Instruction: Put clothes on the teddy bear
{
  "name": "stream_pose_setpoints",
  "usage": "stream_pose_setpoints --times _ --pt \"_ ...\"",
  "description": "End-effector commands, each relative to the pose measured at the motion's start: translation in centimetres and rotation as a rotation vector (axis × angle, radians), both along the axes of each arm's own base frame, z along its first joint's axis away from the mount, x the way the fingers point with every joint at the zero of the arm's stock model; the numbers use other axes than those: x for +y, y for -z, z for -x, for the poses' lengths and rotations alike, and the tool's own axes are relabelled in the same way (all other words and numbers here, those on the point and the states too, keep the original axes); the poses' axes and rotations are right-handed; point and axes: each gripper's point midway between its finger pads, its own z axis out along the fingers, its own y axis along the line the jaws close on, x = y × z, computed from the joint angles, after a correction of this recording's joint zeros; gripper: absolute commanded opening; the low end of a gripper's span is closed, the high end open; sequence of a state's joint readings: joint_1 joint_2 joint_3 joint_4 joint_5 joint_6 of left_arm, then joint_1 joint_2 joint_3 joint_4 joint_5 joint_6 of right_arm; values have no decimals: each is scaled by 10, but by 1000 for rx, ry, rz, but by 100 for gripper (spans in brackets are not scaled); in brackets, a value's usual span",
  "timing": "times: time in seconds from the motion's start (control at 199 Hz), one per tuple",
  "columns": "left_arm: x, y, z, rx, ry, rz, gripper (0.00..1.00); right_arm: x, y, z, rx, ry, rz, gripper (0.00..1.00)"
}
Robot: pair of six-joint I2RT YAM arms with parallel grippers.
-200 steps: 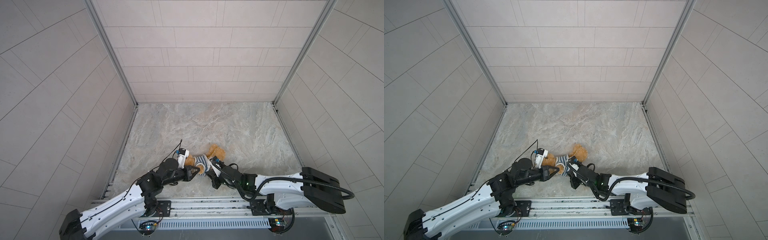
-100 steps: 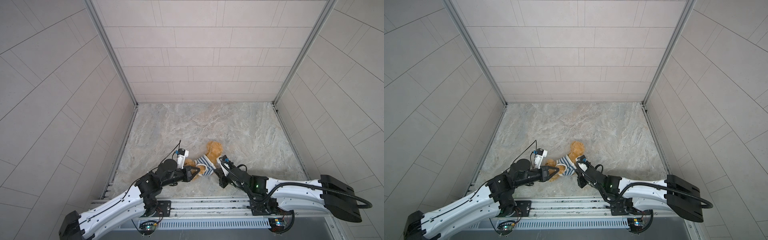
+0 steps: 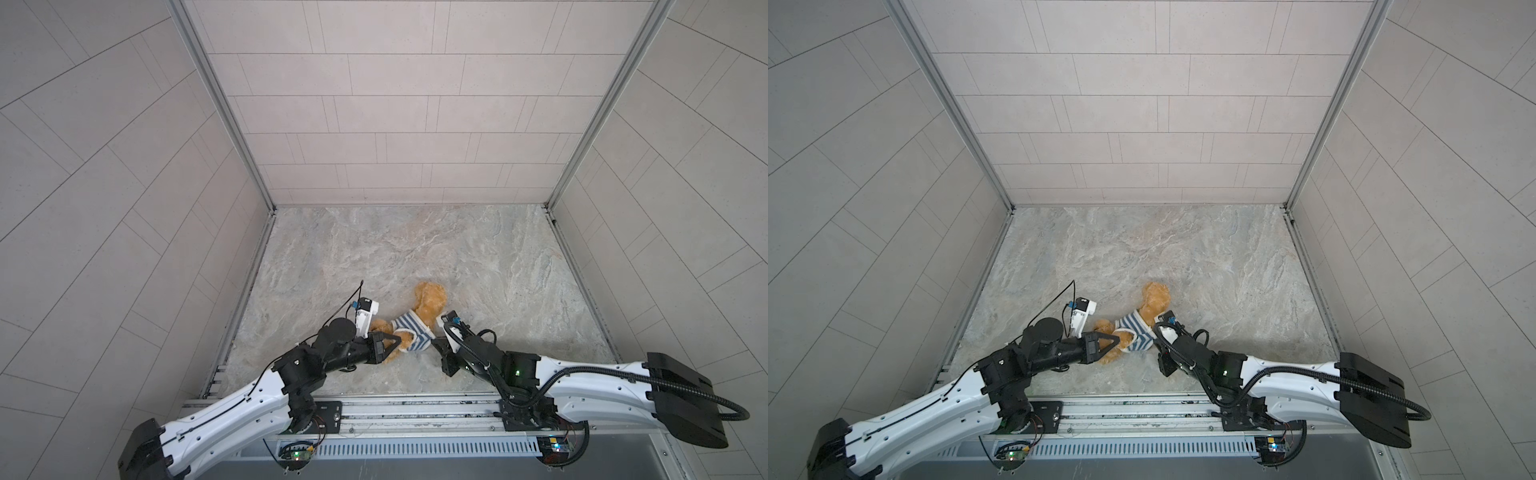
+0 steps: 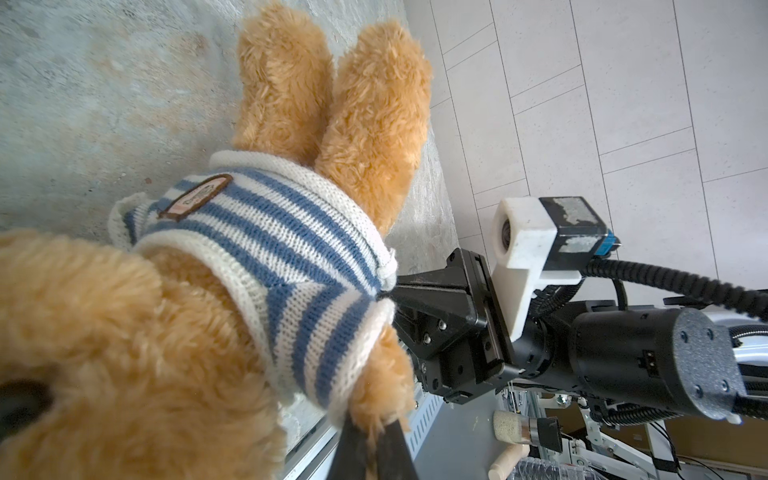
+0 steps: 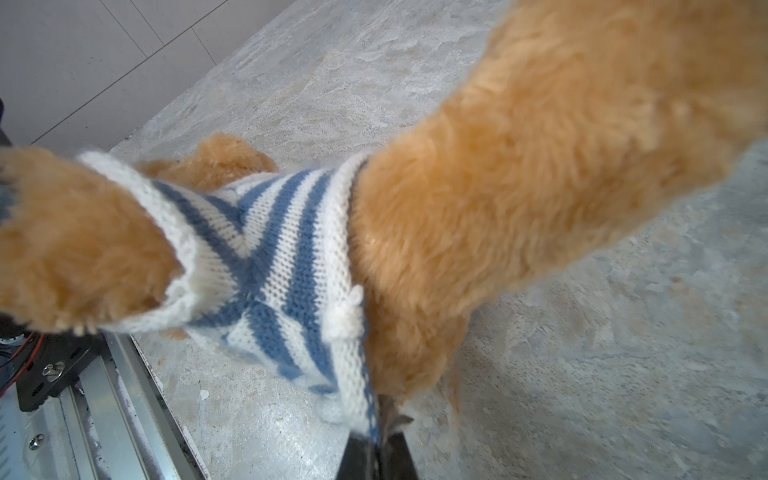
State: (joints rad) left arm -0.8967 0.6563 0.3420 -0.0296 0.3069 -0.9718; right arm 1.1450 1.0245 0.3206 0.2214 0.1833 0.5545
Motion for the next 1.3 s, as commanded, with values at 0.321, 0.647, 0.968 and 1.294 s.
stream_pose_setpoints --times 0.321,0.647,0.968,1.294 --pt "-4 -10 -11 -73 1 -8 0 11 -40 3 -86 -109 42 25" --pt "-3 -10 -11 -93 26 12 0 28 -74 18 -170 -247 -77 43" --pt "-1 -2 -8 -83 54 8 0 65 -90 21 -192 -353 -117 42" --pt "-1 -7 -9 -80 45 25 0 83 -79 16 -204 -373 -33 41"
